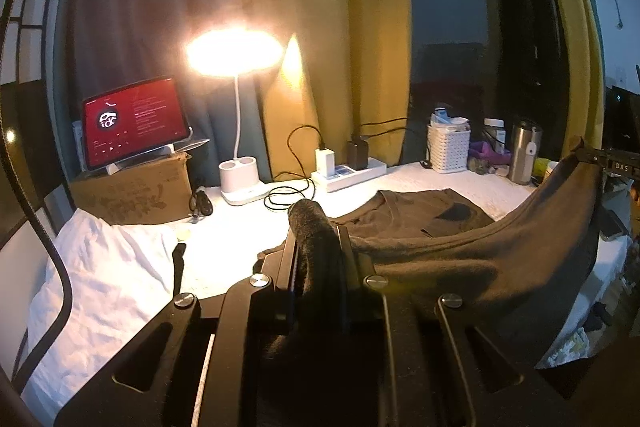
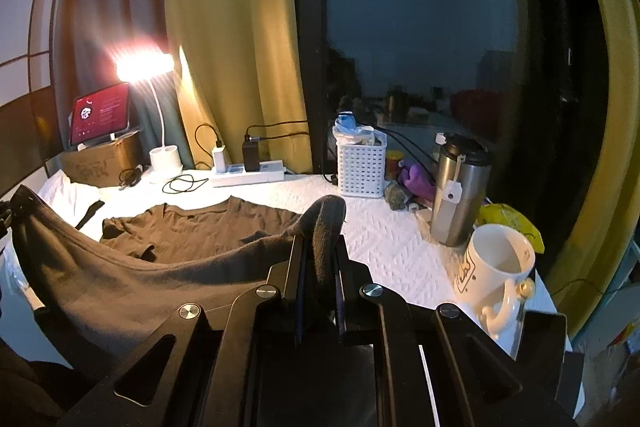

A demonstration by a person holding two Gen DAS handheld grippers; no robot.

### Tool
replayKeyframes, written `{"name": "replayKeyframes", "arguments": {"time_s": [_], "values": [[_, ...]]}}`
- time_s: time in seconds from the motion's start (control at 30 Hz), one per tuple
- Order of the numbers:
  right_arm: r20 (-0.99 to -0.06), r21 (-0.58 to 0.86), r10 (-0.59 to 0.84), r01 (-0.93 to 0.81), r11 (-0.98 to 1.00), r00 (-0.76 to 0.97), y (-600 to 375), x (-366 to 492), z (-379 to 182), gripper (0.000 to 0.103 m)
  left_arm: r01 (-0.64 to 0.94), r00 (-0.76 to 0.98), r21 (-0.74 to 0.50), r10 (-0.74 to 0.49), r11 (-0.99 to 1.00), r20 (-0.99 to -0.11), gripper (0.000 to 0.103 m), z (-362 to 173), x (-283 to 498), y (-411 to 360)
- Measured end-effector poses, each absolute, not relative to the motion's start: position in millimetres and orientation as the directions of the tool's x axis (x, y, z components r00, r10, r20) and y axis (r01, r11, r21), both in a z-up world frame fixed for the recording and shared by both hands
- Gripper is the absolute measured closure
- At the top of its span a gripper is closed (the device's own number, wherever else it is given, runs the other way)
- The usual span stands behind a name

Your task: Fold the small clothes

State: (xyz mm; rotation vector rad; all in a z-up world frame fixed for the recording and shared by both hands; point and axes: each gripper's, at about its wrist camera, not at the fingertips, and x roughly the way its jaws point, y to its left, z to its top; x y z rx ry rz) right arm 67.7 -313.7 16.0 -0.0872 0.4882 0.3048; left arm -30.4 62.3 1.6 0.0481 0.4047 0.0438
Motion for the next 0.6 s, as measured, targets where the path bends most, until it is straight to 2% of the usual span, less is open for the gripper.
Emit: {"name": "replayKeyframes", "arguments": {"time_s": [0.6], "values": [[-0.514, -0.015, 0.3, -0.358, 0.934, 0.804, -271, 152, 16, 0.092, -0.112, 0.898, 0.031, 0.114, 0.993, -0.426, 0.089, -7, 22, 103]]}}
